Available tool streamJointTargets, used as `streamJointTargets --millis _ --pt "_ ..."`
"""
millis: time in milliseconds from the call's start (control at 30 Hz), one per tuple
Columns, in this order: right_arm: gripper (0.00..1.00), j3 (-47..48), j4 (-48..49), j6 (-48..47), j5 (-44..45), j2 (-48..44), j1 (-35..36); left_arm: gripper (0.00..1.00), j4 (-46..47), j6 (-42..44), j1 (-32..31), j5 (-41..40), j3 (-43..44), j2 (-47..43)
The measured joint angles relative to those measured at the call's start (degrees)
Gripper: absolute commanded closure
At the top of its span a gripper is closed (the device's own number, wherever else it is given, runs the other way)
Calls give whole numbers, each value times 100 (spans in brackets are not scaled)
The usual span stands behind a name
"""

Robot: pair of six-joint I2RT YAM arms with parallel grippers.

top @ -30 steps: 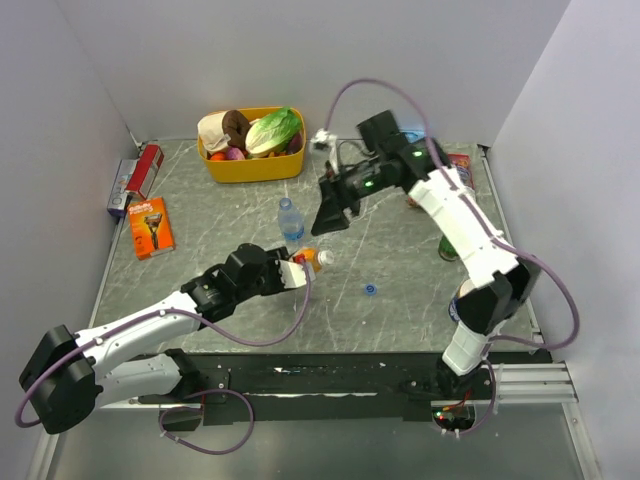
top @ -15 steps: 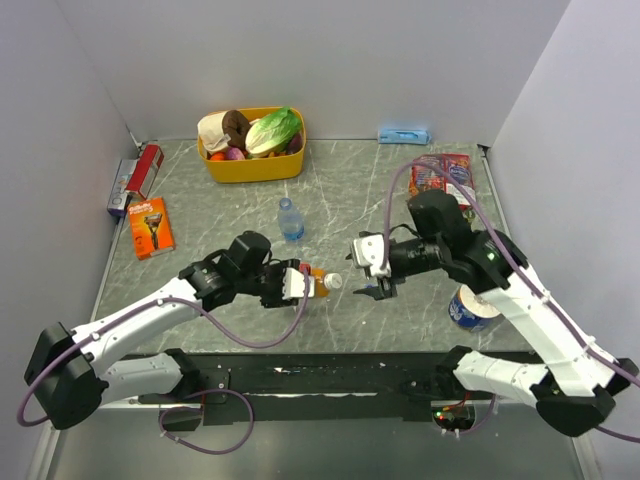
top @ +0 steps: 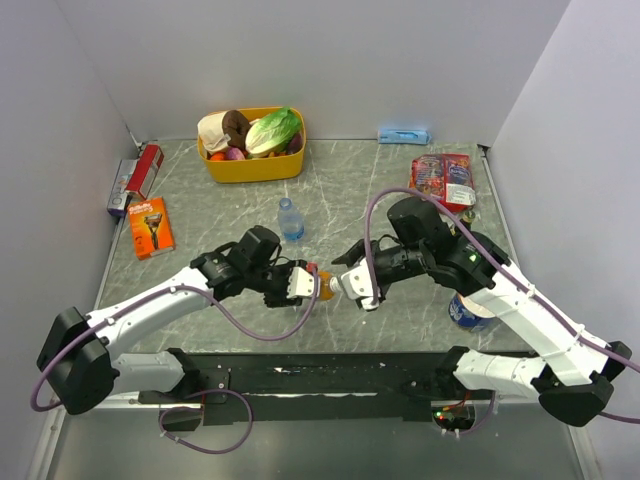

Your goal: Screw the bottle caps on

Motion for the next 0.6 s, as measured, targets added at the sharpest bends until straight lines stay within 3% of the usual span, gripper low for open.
streamJointTargets --millis 600 --pt "47 0 -527 -518 92 -2 59 99 59 50 9 57 107 164"
